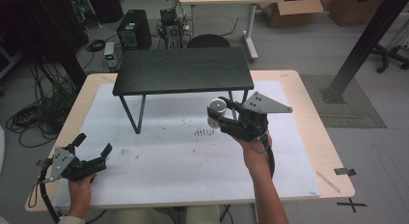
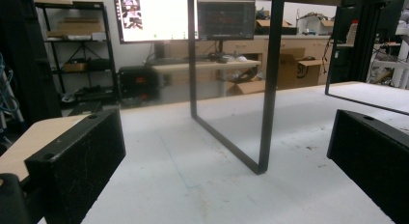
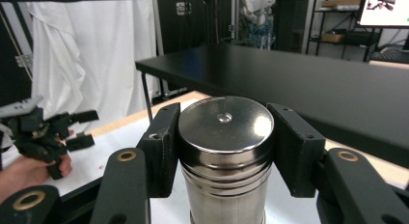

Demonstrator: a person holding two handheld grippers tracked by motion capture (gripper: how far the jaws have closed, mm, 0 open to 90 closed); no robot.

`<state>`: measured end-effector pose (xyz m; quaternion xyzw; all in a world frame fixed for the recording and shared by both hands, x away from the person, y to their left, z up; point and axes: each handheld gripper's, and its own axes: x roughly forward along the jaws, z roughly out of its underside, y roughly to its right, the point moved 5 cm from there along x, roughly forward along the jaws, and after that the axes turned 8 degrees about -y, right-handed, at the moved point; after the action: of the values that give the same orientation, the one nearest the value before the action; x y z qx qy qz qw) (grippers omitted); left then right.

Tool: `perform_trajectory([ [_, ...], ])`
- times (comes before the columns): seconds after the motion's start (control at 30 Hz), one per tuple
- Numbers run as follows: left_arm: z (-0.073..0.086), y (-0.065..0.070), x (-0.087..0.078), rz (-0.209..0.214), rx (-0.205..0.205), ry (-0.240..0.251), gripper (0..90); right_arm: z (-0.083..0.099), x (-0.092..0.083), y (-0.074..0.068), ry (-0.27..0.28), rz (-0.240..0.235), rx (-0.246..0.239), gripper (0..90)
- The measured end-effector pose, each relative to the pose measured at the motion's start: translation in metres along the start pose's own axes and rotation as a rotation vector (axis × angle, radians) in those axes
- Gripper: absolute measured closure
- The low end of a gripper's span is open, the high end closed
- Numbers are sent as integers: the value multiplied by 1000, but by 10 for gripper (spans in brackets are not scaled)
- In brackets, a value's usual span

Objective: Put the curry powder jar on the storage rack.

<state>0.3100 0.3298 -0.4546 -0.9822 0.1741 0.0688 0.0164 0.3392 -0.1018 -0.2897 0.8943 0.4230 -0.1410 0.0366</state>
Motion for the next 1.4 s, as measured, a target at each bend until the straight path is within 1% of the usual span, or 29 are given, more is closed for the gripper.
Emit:
perform_trajectory([
  [0.03,0,0,0,0,0,-1,2,-8,1,0,8,-11,-1,483],
  [0.07,0,0,0,0,0,0,2,-12,1,1,11,-17,-1,483],
  [0.1,0,0,0,0,0,-1,2,-12,1,1,11,-17,-1,483],
  [0.33,0,0,0,0,0,-1,2,-37,6,1,18,-31,-25,483],
  [0.53,0,0,0,0,0,-1,2,-55,12,1,22,-40,-46,483],
  [0.93,0,0,0,0,-1,0,2,-84,28,6,31,-53,-59,483],
  [1.23,0,0,0,0,0,-1,3,-102,46,10,30,-55,-71,483],
  [1.27,0,0,0,1,-1,-1,3,-106,50,11,26,-55,-76,483],
  [1.3,0,0,0,1,-1,1,3,-106,50,11,26,-55,-76,483],
  [1.4,0,0,0,1,-1,-1,3,-111,58,13,24,-54,-77,483],
])
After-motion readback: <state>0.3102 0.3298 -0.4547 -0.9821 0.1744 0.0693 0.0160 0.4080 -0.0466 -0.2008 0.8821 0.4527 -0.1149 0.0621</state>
